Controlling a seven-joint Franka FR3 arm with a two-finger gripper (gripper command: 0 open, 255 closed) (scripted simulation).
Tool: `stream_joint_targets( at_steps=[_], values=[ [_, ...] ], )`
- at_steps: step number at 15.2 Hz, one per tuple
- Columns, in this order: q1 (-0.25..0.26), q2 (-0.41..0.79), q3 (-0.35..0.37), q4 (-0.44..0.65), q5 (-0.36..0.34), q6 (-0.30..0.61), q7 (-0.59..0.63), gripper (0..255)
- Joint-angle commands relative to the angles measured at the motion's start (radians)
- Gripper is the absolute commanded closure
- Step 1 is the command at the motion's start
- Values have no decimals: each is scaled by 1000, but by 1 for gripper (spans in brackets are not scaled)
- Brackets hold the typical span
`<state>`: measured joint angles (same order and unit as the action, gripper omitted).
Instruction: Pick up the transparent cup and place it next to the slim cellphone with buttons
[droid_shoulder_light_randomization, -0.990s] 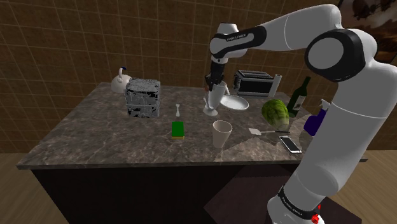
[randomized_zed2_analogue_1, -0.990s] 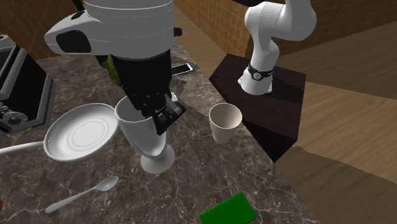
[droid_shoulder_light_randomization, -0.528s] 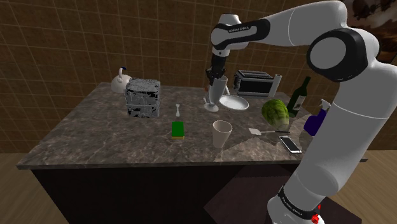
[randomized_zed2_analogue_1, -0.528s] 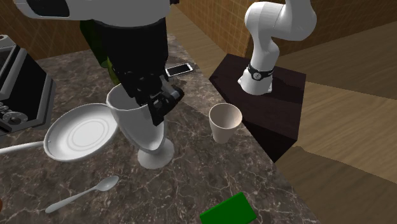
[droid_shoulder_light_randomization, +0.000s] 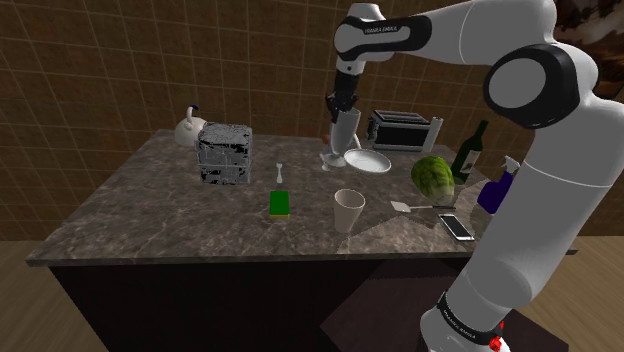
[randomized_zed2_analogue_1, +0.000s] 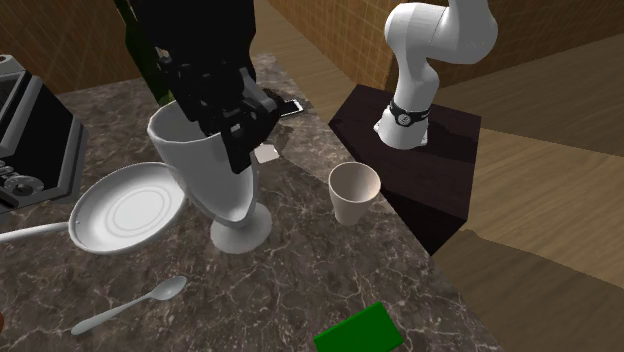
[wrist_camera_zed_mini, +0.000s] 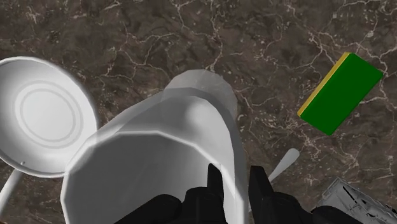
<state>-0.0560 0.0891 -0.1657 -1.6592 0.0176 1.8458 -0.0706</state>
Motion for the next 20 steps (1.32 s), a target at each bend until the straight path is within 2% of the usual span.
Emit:
stream_joint_targets(
  at_steps=[1, 11, 20],
  values=[
    [-1, 3, 0, 32, 0, -28, 0, 255],
    [-4, 28, -2, 200, 5, -172, -2, 255],
    [-11, 80, -5, 394, 14, -315, -7, 255]
  ],
)
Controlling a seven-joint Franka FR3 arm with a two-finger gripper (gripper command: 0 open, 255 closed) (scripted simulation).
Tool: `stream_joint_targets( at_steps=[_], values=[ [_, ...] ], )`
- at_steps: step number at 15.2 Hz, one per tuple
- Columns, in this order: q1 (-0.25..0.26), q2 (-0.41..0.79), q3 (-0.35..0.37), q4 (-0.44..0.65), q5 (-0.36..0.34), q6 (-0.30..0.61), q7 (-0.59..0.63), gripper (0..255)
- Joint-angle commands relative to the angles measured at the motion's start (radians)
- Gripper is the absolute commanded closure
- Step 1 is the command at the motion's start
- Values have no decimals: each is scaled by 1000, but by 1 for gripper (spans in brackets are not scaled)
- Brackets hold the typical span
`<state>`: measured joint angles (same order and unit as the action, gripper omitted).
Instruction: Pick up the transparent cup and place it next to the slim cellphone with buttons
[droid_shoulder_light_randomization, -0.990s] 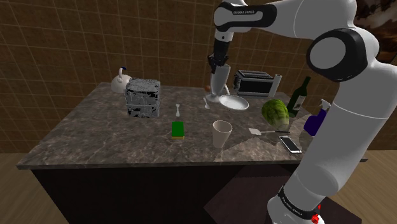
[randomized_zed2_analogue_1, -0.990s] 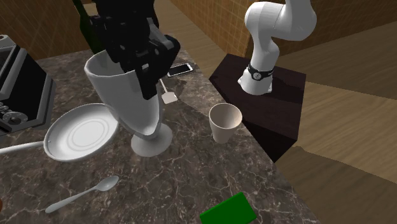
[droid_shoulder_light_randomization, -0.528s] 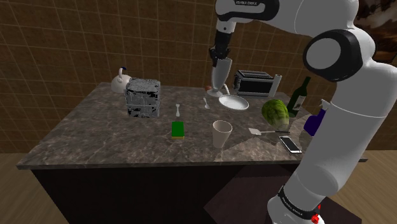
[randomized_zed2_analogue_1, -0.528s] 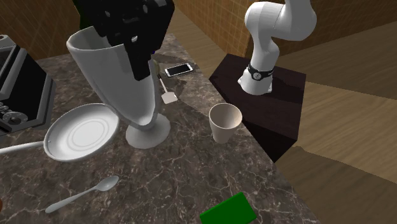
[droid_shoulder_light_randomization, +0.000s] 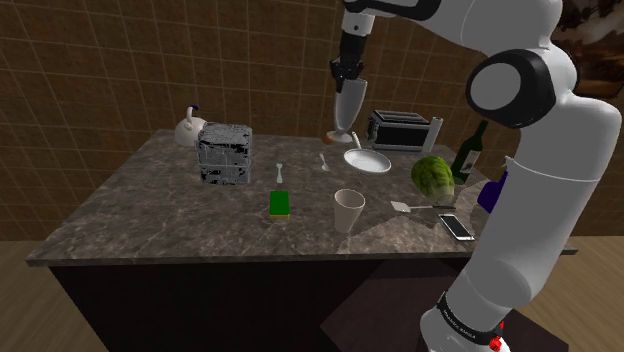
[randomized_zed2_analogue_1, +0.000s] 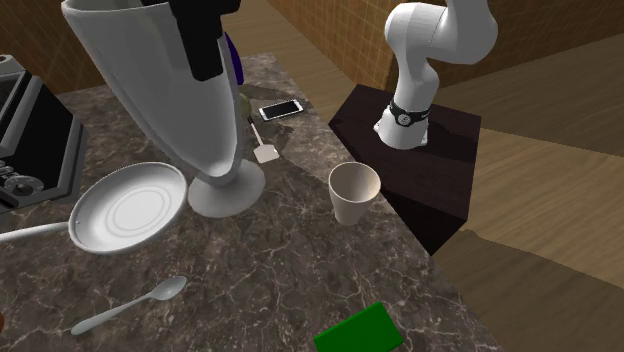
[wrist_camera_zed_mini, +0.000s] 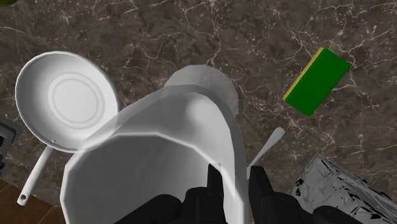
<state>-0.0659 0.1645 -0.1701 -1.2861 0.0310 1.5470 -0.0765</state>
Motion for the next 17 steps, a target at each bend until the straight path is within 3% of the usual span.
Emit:
stream_joint_targets(
  at_steps=[1, 5, 10, 17],
  values=[
    [-2, 13, -1, 47, 3, -33, -2, 255],
    [-7, 42, -2, 131, 8, -89, -4, 255],
    [-51, -95, -38, -51, -4, -44, -91, 255],
    [-117, -229, -102, -209, -23, -18, -225, 255]
  ],
)
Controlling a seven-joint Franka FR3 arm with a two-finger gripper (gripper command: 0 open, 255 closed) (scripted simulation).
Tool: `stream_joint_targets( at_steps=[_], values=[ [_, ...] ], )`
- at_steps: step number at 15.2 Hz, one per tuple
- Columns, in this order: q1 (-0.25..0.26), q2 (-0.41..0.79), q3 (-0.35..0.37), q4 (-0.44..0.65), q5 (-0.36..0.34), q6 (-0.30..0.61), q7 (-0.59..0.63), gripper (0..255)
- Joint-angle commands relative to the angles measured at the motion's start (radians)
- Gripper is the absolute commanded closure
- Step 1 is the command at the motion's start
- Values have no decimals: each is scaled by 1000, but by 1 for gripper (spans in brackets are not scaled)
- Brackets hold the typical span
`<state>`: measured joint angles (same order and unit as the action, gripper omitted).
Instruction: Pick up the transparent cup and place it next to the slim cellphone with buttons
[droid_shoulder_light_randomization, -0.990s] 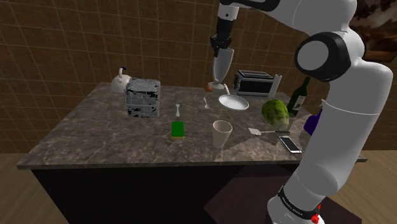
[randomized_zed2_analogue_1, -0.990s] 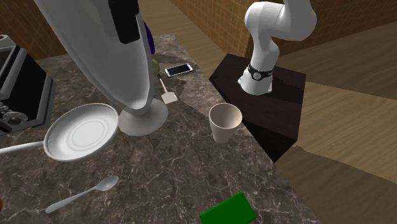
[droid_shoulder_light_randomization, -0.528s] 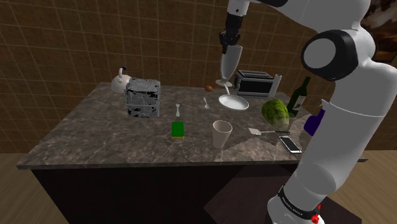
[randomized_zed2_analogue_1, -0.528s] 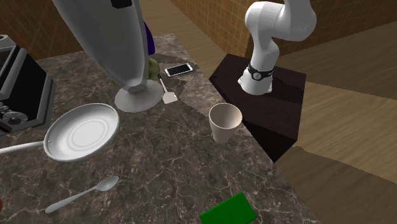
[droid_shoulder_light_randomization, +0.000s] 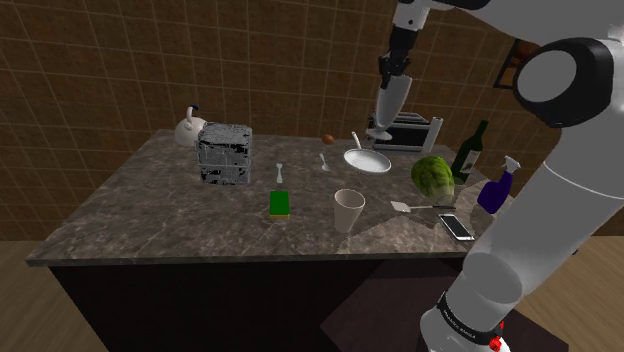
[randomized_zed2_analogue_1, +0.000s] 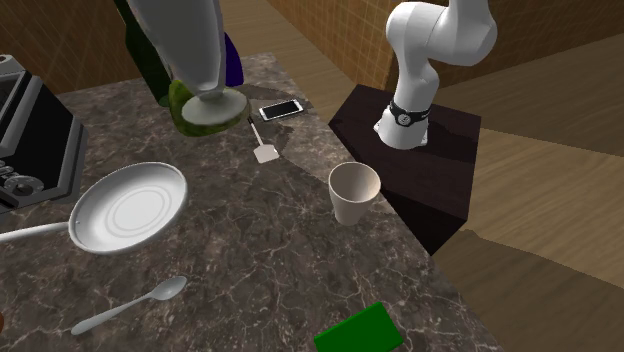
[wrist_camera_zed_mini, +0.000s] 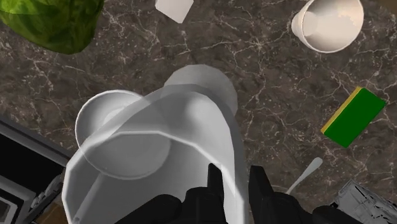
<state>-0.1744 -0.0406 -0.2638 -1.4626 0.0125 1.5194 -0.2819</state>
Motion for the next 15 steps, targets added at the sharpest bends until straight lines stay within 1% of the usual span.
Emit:
stream_joint_targets(
  at_steps=[1, 8, 15],
  values=[
    [-18, -39, -19, -48, -8, 11, -39, 255],
    [-85, -112, -102, -120, -26, 11, -190, 255],
    [-152, -131, -203, -127, -34, -1, -357, 255]
  ],
)
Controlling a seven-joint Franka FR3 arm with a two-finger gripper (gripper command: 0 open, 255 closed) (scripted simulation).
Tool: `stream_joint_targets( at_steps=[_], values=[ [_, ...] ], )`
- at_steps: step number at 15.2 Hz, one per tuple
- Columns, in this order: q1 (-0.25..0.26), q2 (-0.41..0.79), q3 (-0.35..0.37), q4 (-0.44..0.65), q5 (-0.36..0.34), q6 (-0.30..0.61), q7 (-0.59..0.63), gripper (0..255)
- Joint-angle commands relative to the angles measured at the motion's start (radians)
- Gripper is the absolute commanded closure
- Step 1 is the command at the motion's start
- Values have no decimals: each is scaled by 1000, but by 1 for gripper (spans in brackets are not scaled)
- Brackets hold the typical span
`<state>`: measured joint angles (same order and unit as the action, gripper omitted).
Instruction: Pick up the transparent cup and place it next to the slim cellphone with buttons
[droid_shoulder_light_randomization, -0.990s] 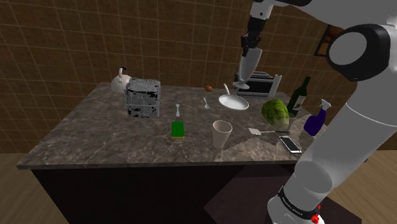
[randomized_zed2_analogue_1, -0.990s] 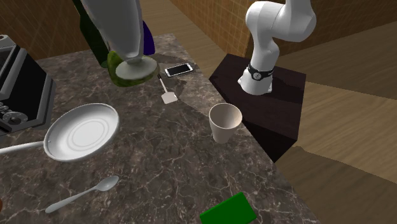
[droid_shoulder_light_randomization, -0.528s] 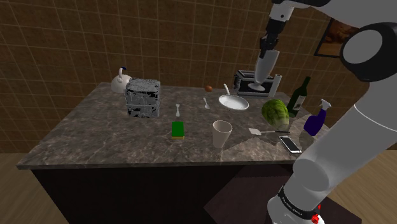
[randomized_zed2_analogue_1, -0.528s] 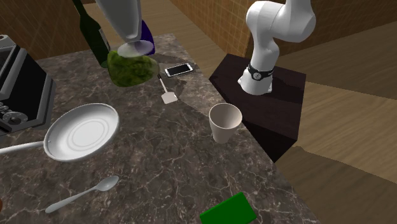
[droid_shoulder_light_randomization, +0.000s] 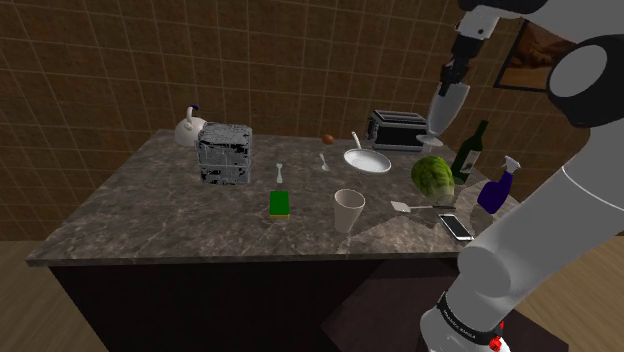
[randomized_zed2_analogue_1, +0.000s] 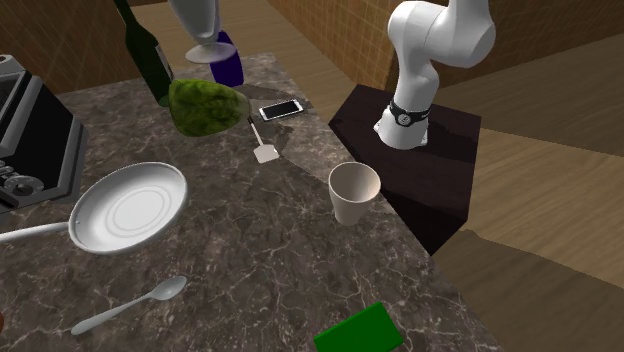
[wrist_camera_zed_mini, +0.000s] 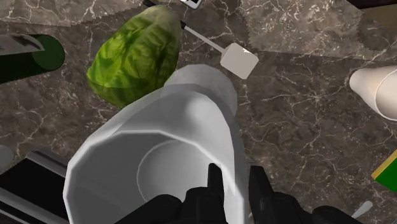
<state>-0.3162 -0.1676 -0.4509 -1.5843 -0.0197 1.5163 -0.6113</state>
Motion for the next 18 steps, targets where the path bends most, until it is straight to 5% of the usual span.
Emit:
stream_joint_targets(
  at_steps=[1, 10, 18],
  values=[
    [-20, -2, -32, -2, -1, 0, -53, 255],
    [-114, 81, -193, 93, 44, -31, -306, 255],
    [-263, 282, -345, 286, 195, -97, -576, 255]
  ],
)
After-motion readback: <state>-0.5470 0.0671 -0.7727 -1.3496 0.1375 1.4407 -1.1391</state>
